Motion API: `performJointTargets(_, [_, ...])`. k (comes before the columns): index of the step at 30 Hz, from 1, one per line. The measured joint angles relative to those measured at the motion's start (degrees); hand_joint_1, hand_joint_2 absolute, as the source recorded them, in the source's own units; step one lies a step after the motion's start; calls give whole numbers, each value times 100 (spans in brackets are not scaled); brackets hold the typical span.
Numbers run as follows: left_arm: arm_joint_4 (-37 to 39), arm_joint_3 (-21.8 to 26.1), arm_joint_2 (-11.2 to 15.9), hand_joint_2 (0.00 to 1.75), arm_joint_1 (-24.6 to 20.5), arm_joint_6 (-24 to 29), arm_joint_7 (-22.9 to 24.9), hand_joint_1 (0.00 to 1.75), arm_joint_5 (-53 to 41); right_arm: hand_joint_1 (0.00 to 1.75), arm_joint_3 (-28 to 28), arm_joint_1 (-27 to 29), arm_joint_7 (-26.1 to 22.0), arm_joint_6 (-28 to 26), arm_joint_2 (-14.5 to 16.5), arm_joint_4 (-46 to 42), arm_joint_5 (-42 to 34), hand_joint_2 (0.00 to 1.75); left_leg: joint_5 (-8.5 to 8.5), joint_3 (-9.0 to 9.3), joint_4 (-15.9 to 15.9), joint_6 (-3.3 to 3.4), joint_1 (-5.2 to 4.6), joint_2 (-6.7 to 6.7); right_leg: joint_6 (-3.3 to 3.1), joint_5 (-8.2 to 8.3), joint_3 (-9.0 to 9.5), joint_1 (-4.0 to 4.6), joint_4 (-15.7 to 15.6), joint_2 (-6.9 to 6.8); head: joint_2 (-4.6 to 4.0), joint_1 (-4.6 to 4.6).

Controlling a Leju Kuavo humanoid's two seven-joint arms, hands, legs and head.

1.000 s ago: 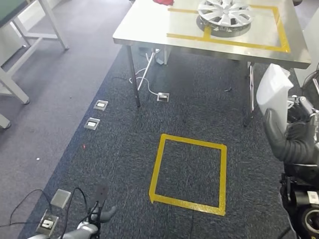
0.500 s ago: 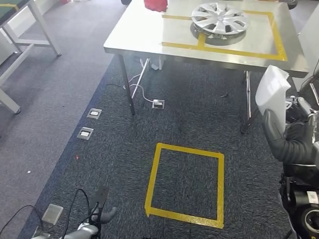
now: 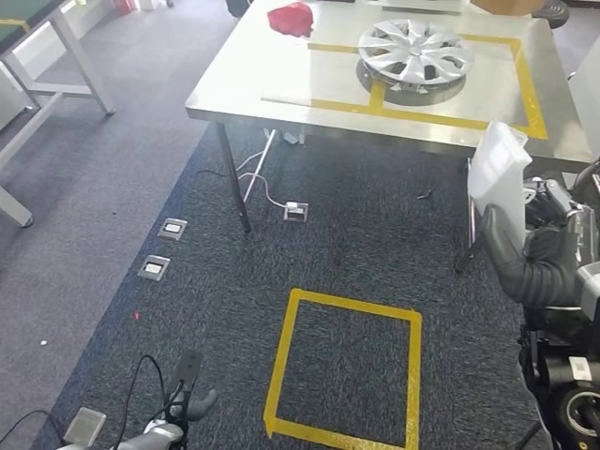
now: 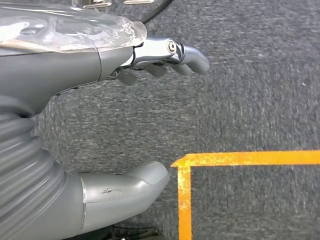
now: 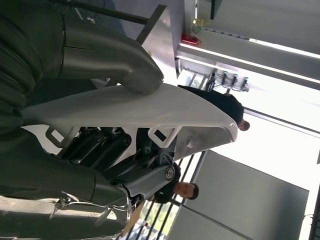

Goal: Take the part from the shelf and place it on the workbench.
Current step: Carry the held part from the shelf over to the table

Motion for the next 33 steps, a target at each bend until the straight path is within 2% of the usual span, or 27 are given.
performJointTargets(2, [0, -1, 2, 175, -11, 0, -3, 0, -9, 175, 12, -37, -3, -2, 4, 1, 1, 175, 15, -58, 197, -42, 10, 18, -70, -34, 90, -8, -36, 3, 1, -9])
performJointTargets(3, [0, -1, 1, 175, -15, 0, -2, 0, -12, 175, 17, -48, -4, -5, 4, 0, 1, 175, 0, -192, 438, -59, 14, 34, -97, -54, 149, -13, -57, 4, 1, -15])
performJointTargets(5, [0, -2, -4, 175, -18, -1, 6, 0, -14, 175, 32, -48, -1, -12, 5, 0, 2, 175, -172, -668, 1162, -91, 15, 64, -141, -120, 248, -8, -89, 0, 1, -34])
performJointTargets(7, [0, -2, -6, 175, -7, -2, 16, 0, -9, 175, 57, -42, 5, -9, 7, 0, 2, 175, -466, -1156, 1689, -98, 9, 69, -165, -207, 335, 15, -91, 11, 0, -48])
performJointTargets(8, [0, -2, -5, 175, 2, -2, 20, 0, -6, 175, 68, -39, 7, -7, 7, 0, 2, 175, -502, -1291, 1716, -87, 4, 69, -172, -255, 391, 30, -91, 20, 0, -55])
performJointTargets(9, [0, -2, -3, 175, 11, -2, 21, 0, -3, 175, 76, -39, 9, -5, 7, 0, 2, 175, -414, -1352, 1581, -63, -6, 69, -178, -306, 457, 46, -91, 29, 0, -61])
performJointTargets(10, [0, -2, -1, 175, 15, -2, 21, 0, -2, 175, 80, -40, 11, -5, 7, 0, 2, 175, -166, -1311, 1264, -25, -22, 69, -179, -358, 529, 61, -92, 35, 0, -68])
performJointTargets(12, [0, -2, 11, 175, 19, -1, 20, 0, -2, 175, 89, -46, 14, -4, 7, 2, 2, 175, 477, -1136, 496, 76, -76, 66, -171, -456, 631, 87, -91, 39, 1, -68])
performJointTargets(13, [0, -2, 17, 175, 17, -1, 19, 0, -2, 175, 98, -50, 15, -4, 7, 4, 2, 175, 691, -1068, 219, 116, -102, 63, -157, -495, 656, 98, -90, 46, 1, -68])
performJointTargets(14, [0, -2, 23, 175, 18, 0, 18, 0, -2, 175, 106, -54, 18, -3, 7, 5, 2, 175, 810, -1037, 75, 141, -123, 58, -137, -531, 661, 104, -89, 54, 1, -68])
performJointTargets(15, [0, -2, 26, 175, 18, 0, 17, 0, -1, 175, 114, -57, 21, -2, 7, 7, 2, 175, 844, -1025, 20, 155, -137, 52, -110, -567, 677, 109, -90, 62, 1, -68])
performJointTargets(17, [0, -2, 21, 175, 17, 0, 16, 0, -2, 175, 116, -62, 25, -3, 7, 4, 2, 175, 853, -974, -2, 173, -118, 52, -54, -639, 699, 103, -104, 63, 1, -74])
performJointTargets(19, [0, -2, 19, 175, 11, 0, 16, 0, -4, 175, 111, -84, 21, -3, 7, 1, 2, 175, 815, -879, -42, 217, -81, 53, 15, -801, 618, 95, 147, 47, 1, -57])
performJointTargets(20, [0, -2, 18, 175, 8, 0, 16, 0, -4, 175, 111, -95, 20, -3, 7, 0, 2, 175, 786, -829, -56, 239, -70, 55, 48, -940, 468, 80, 464, 37, 1, -46])
performJointTargets(22, [0, -2, 19, 175, 3, 0, 16, 0, -4, 175, 122, -103, 18, -1, 9, 2, 2, 175, 715, -755, -56, 266, -70, 56, 103, -1226, 10, 47, 1306, 26, 1, -32])
performJointTargets(23, [0, -2, 17, 175, 5, 0, 16, 0, -4, 175, 128, -97, 19, 1, 10, 6, 1, 175, 678, -717, -53, 264, -69, 54, 123, -1268, -194, 29, 1602, 22, 1, -29])
performJointTargets(24, [0, -2, 16, 175, 10, 0, 16, 0, -4, 175, 132, -93, 20, 3, 11, 11, 1, 175, 637, -670, -51, 257, -68, 51, 135, -1192, -308, 13, 1692, 18, 1, -26])
performJointTargets(25, [0, -2, 15, 175, 15, 0, 16, 0, -5, 175, 134, -93, 21, 3, 11, 16, 1, 175, 593, -609, -48, 248, -67, 47, 140, -994, -307, 1, 1543, 13, 1, -22])
performJointTargets(27, [0, -2, 14, 175, 15, 0, 16, 0, -15, 175, 135, -97, 14, -4, 11, 21, 3, 175, 497, -474, -45, 218, -67, 40, 124, -445, -51, -10, 764, 5, 1, -17])
performJointTargets(28, [0, -2, 13, 175, 4, -1, 16, 0, -26, 175, 135, -99, 9, -14, 11, 21, 6, 175, 454, -430, -34, 196, -75, 34, 108, -264, 99, 1, 384, 4, 1, -15])
performJointTargets(29, [0, -2, 13, 175, -6, -1, 17, 0, -38, 175, 134, -100, 5, -25, 11, 21, 13, 175, 423, -411, -25, 171, -82, 31, 80, -187, 219, 14, 127, 0, 1, -14])
performJointTargets(30, [0, -2, 13, 175, -15, -2, 19, 0, -51, 175, 132, -95, 2, -36, 11, 20, 21, 175, 402, -411, -19, 146, -88, 29, 52, -197, 282, 28, 7, 0, 1, -12])
performJointTargets(33, [0, -2, 16, 175, -37, -4, 24, 0, -75, 175, 127, -78, 0, -56, 10, 5, 46, 175, 337, -416, 23, 68, -89, 45, -32, -254, 376, 15, -87, 5, 1, -21])
